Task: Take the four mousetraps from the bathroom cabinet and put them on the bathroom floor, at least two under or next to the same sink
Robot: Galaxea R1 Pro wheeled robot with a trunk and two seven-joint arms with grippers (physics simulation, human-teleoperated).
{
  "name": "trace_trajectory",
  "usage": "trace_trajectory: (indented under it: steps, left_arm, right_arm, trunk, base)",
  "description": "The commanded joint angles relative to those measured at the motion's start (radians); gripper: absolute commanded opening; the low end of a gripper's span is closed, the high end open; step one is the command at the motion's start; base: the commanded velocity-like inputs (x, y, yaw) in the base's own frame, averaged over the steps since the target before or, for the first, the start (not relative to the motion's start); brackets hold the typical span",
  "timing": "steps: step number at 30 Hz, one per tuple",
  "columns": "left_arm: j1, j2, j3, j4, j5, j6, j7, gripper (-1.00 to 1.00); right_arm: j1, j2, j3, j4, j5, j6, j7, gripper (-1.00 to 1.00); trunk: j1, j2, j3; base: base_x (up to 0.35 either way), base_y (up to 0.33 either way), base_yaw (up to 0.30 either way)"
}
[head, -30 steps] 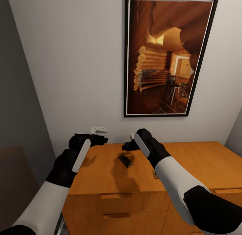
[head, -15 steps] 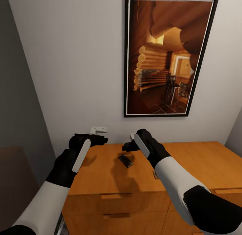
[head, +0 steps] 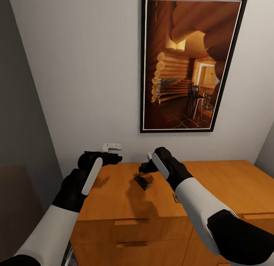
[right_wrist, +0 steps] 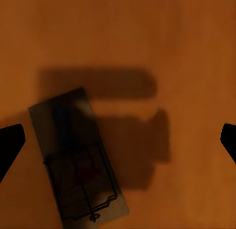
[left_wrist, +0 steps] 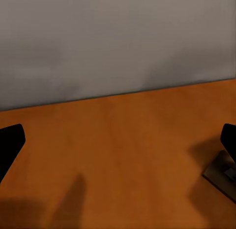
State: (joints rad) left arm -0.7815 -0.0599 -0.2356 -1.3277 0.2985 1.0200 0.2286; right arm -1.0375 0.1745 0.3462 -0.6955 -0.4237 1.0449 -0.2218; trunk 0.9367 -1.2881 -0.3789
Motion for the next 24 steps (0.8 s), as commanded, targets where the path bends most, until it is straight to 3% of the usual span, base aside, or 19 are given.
trace_trajectory:
  steps: [1, 24]
  left_arm:
    - [-0.001, 0.000, -0.001, -0.001, 0.011, 0.003, 0.010, 1.00]
    - [-0.001, 0.000, -0.001, -0.001, 0.013, 0.004, 0.009, 1.00]
  right_arm:
    - [-0.001, 0.000, 0.002, 0.002, -0.010, 0.002, -0.010, 1.00]
    - [0.000, 0.000, 0.003, 0.015, -0.012, 0.002, 0.020, 1.00]
  trunk:
    - [0.000, -0.001, -0.001]
    - [0.000, -0.001, -0.001]
  base:
    - [0.000, 0.000, 0.000]
    - [0.000, 0.000, 0.000]
